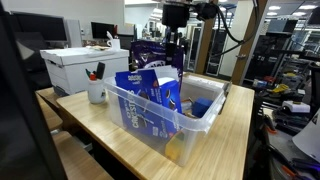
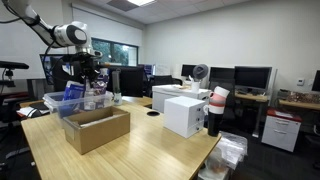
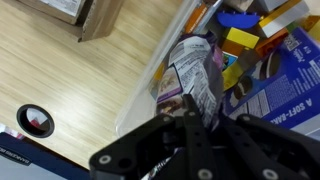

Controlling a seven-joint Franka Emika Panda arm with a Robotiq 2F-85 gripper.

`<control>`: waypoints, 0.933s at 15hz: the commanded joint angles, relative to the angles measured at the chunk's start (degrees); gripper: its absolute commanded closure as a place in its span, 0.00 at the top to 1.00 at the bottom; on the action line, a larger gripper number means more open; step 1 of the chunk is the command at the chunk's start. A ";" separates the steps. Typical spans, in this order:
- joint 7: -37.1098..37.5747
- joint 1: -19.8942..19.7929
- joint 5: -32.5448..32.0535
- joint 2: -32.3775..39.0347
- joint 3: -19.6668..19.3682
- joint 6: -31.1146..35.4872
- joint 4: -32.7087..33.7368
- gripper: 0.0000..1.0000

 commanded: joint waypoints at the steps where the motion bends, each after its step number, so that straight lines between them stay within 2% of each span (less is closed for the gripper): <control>1: -0.13 -0.26 -0.69 -0.85 0.22 -0.76 -0.28 0.06; 14: -0.32 0.15 -0.47 -1.54 1.19 -4.91 3.51 0.05</control>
